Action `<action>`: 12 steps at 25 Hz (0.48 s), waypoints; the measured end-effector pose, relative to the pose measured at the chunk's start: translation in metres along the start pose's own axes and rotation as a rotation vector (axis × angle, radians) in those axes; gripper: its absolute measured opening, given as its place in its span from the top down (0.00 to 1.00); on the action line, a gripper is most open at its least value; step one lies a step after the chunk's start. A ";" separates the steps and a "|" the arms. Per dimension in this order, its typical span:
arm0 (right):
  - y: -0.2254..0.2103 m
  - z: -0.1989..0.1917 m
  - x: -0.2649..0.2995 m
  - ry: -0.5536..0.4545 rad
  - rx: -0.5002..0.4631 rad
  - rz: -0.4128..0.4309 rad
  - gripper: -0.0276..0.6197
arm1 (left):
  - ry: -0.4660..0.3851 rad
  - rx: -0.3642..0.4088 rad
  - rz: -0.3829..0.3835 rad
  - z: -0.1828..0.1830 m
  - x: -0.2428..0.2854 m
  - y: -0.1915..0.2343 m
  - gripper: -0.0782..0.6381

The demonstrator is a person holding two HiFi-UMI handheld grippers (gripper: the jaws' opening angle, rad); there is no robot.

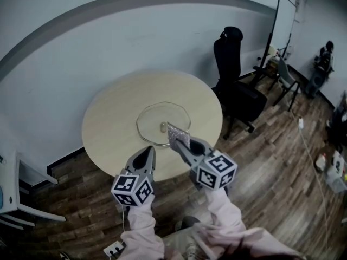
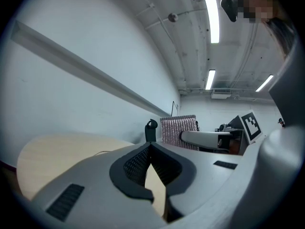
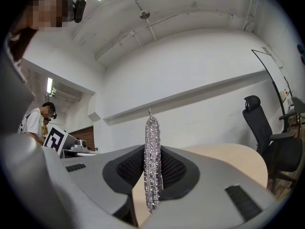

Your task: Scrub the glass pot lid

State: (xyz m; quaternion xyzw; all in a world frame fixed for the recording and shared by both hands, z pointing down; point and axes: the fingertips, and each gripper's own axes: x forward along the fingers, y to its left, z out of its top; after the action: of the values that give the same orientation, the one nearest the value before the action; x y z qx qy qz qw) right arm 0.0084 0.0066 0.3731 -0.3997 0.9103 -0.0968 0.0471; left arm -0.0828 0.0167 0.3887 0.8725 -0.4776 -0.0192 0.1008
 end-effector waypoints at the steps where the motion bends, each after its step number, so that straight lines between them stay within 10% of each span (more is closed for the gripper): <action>1: -0.001 -0.001 0.001 0.003 0.000 -0.001 0.84 | -0.001 -0.001 -0.002 0.000 0.001 0.000 0.90; 12: -0.028 -0.002 0.023 0.009 0.019 0.002 0.84 | 0.038 -0.024 -0.014 -0.004 0.030 0.014 0.90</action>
State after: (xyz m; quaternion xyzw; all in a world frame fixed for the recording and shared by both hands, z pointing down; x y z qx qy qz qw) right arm 0.0129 -0.0289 0.3809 -0.3979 0.9099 -0.1073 0.0472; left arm -0.0779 -0.0152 0.3977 0.8747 -0.4695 -0.0090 0.1200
